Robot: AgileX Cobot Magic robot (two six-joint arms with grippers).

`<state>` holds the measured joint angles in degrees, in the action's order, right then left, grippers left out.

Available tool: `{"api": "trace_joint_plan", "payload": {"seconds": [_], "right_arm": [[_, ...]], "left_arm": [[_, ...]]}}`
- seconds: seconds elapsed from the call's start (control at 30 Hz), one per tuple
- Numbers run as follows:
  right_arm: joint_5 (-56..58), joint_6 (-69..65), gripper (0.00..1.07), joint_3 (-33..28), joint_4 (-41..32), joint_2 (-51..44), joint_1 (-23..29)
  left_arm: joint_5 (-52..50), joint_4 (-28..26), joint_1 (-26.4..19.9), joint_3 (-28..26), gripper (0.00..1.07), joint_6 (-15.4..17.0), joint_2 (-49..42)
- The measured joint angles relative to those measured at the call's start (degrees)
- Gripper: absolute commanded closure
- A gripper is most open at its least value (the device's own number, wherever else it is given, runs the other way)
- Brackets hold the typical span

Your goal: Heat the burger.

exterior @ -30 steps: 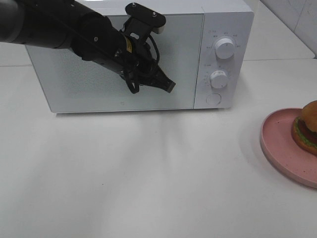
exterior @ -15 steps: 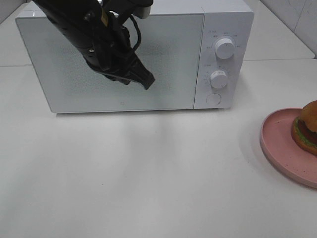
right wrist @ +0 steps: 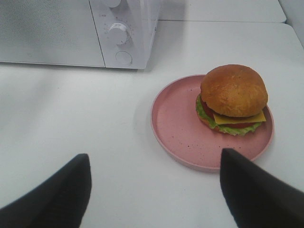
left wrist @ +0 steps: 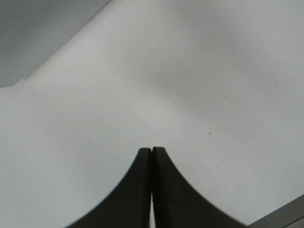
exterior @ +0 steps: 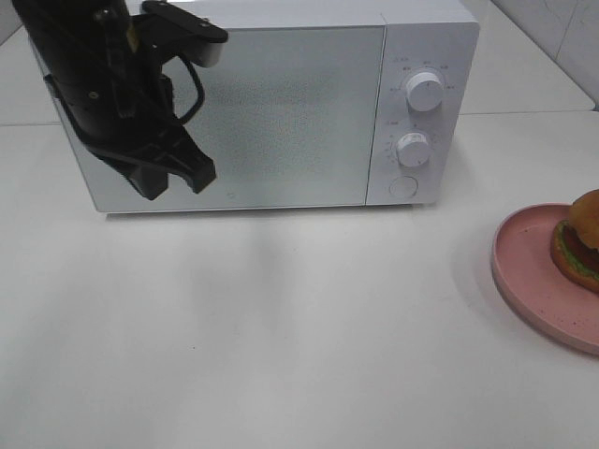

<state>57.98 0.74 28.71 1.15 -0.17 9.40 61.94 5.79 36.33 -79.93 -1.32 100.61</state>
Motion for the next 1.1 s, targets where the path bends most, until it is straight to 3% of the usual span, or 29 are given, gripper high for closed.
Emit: {"api": "trace_joint_plan", "payload": {"seconds": [0.2, 0.47, 0.9, 1.1], "right_arm": [[0.0, 0.0, 0.37, 0.0, 0.0, 0.0, 0.0], [0.0, 0.0, 0.37, 0.0, 0.0, 0.0, 0.0], [0.0, 0.0, 0.37, 0.0, 0.0, 0.0, 0.0], [0.0, 0.0, 0.37, 0.0, 0.0, 0.0, 0.0]], "left_arm": [[5.0, -4.9, -11.5, 0.0, 1.06, 1.3, -0.5], [7.4, -5.8, -20.3, 0.0, 1.06, 1.3, -6.8], [7.6, -4.7, -22.7, 0.1, 1.06, 1.3, -20.7], [7.7, -4.8, -22.7, 5.0, 1.06, 1.3, -28.7]]}}
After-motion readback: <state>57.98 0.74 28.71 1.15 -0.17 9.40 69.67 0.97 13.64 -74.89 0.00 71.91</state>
